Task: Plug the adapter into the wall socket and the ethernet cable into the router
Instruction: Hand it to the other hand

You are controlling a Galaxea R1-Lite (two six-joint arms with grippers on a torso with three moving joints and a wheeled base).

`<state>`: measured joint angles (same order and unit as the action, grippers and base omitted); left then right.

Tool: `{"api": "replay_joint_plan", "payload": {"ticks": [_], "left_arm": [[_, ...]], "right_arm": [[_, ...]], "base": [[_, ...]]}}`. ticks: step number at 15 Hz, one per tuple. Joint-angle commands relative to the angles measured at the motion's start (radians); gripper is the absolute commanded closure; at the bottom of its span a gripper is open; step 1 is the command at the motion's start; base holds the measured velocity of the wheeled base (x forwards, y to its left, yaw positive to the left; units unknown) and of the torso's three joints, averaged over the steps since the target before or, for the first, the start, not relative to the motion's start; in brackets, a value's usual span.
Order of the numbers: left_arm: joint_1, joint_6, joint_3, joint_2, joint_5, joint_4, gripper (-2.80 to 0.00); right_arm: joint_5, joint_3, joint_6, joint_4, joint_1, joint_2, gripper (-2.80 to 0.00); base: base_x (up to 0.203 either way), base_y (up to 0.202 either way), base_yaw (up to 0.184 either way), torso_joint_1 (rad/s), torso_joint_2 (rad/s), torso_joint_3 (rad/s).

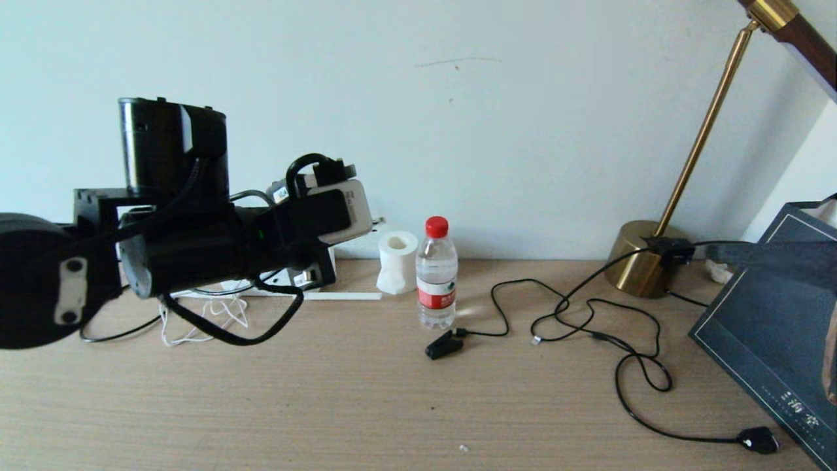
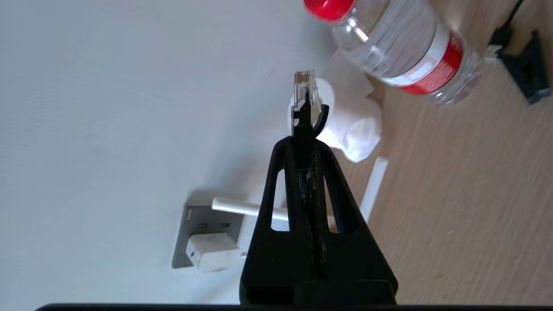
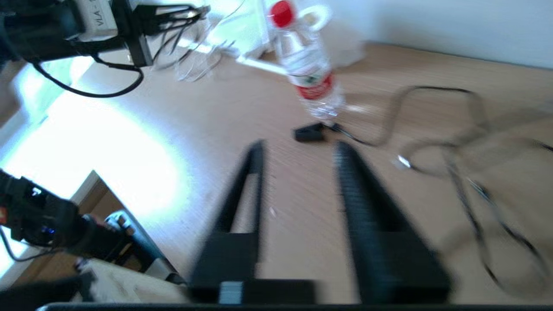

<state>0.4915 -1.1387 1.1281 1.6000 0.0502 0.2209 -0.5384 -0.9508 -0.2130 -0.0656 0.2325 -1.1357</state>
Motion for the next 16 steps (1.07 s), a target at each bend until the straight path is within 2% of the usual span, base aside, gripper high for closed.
{"api": "replay_joint_plan", "payload": {"ticks": [1,3,4,6,8,11,16], "left_arm": [[0.011,-0.006,0.004,-0.003,0.003,0.013,0.00],[0.043,-0.004,-0.006,-0.009,0.013,0.064,0.00],[0.058,-0.004,-0.009,-0.011,0.037,0.074,0.00],[0.081,-0.009,-0.011,-0.012,0.085,0.077,0.00],[0.114,-0.010,-0.021,-0.012,0.103,0.078,0.00],[0.153,-0.008,-0.020,-0.002,0.107,0.090,0.00],[0.198,-0.007,0.009,0.014,0.105,0.124,0.00]], "right_arm": [[0.129,-0.047,-0.003,0.086,0.169,-0.253,-2.80],[0.262,-0.059,-0.011,0.247,0.269,-0.342,-2.80],[0.280,-0.065,-0.017,0.268,0.290,-0.358,-2.80],[0.281,-0.086,-0.049,0.272,0.320,-0.357,-2.80],[0.281,-0.102,-0.055,0.278,0.341,-0.353,-2.80],[0.281,-0.117,-0.058,0.297,0.387,-0.336,-2.80],[0.272,-0.112,-0.058,0.342,0.395,-0.335,-2.80]], "base": [[0.000,0.000,0.000,0.000,0.00,0.000],[0.000,0.000,0.000,0.000,0.00,0.000],[0.000,0.000,0.000,0.000,0.00,0.000],[0.000,0.000,0.000,0.000,0.00,0.000],[0.000,0.000,0.000,0.000,0.00,0.000],[0.000,0.000,0.000,0.000,0.00,0.000],[0.000,0.000,0.000,0.000,0.00,0.000]]}}
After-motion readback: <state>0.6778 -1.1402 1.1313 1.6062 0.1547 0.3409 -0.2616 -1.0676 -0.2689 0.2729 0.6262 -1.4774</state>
